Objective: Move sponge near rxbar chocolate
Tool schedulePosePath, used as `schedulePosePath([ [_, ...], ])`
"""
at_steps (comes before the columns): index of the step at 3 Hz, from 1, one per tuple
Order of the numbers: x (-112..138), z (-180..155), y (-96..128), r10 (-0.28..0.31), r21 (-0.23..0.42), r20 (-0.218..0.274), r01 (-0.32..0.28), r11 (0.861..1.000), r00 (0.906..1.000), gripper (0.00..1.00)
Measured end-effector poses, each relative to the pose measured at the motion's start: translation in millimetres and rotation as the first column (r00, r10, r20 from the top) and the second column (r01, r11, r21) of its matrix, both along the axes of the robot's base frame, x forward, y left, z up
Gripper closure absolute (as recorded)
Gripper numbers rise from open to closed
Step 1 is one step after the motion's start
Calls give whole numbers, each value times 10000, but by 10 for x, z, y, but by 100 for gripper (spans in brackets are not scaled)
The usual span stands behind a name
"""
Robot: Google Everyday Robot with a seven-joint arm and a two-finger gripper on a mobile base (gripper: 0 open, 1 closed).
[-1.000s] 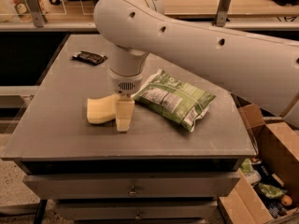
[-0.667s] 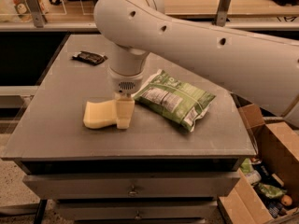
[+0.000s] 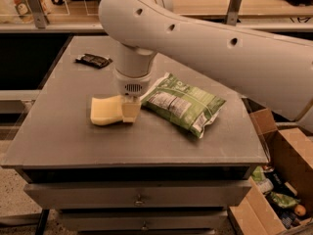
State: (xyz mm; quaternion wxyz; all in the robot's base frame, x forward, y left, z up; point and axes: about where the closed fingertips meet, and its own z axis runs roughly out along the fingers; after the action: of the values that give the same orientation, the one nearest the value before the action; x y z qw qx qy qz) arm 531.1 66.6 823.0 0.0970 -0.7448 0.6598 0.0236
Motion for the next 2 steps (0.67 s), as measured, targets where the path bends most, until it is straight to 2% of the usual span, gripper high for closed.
schedulePosePath([
  [1, 154, 178, 88, 95, -9, 446, -95, 10000, 9990, 100],
  [2, 441, 420, 203, 349, -160, 783, -337, 9993, 9963, 100],
])
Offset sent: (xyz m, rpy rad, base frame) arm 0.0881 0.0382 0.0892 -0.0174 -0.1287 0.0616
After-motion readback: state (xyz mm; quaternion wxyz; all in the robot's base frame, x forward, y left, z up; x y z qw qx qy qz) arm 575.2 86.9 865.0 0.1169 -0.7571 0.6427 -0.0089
